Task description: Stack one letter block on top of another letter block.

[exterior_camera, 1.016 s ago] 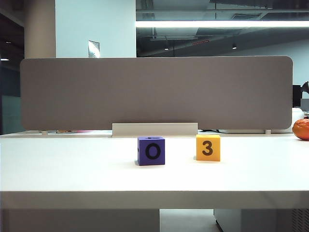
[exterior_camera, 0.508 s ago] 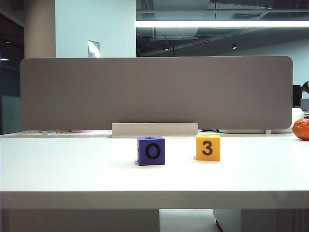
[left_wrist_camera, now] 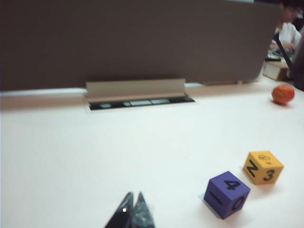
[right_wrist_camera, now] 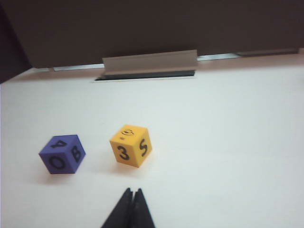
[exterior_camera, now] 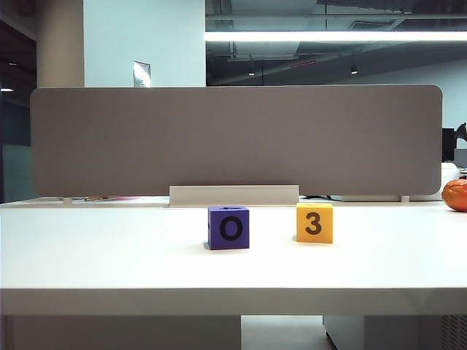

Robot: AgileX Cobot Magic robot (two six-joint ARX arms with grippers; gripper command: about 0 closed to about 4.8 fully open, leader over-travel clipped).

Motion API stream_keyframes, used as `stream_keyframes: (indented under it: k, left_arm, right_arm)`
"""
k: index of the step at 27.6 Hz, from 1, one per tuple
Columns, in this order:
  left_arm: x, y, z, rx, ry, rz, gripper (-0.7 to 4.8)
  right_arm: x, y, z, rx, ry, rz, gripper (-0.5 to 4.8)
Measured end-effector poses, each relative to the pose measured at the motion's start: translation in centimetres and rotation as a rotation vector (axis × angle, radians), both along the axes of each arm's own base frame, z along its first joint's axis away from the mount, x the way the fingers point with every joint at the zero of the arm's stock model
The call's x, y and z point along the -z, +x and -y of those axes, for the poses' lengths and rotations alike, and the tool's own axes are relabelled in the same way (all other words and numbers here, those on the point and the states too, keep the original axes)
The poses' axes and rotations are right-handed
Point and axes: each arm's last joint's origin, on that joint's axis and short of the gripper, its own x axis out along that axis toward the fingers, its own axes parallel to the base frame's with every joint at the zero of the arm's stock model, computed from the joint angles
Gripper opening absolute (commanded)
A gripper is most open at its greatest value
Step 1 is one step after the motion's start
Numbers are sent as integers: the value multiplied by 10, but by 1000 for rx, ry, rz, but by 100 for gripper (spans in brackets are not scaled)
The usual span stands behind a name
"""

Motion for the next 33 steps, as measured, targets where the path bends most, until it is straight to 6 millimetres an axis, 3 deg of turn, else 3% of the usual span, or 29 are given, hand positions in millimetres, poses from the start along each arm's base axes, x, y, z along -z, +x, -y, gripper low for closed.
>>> stream_keyframes:
  k: [10,17,23,33]
  left_arm:
    - [-23,50,19,117,4,-111,-6]
    - [-28,108,67,289,29,-240,-5]
    - [-18,149,97,355,69,-314,-6]
    - [4,181,127,416,140,-364,-5]
  right_arm:
    - [-6,-4,-5,-175,18,12,-6]
    - [-6,-4,-5,-187,22,7,-6]
    - [-6,-4,-5,-188,22,7,-6]
    - [-6,-4,-5,-188,22,7,-6]
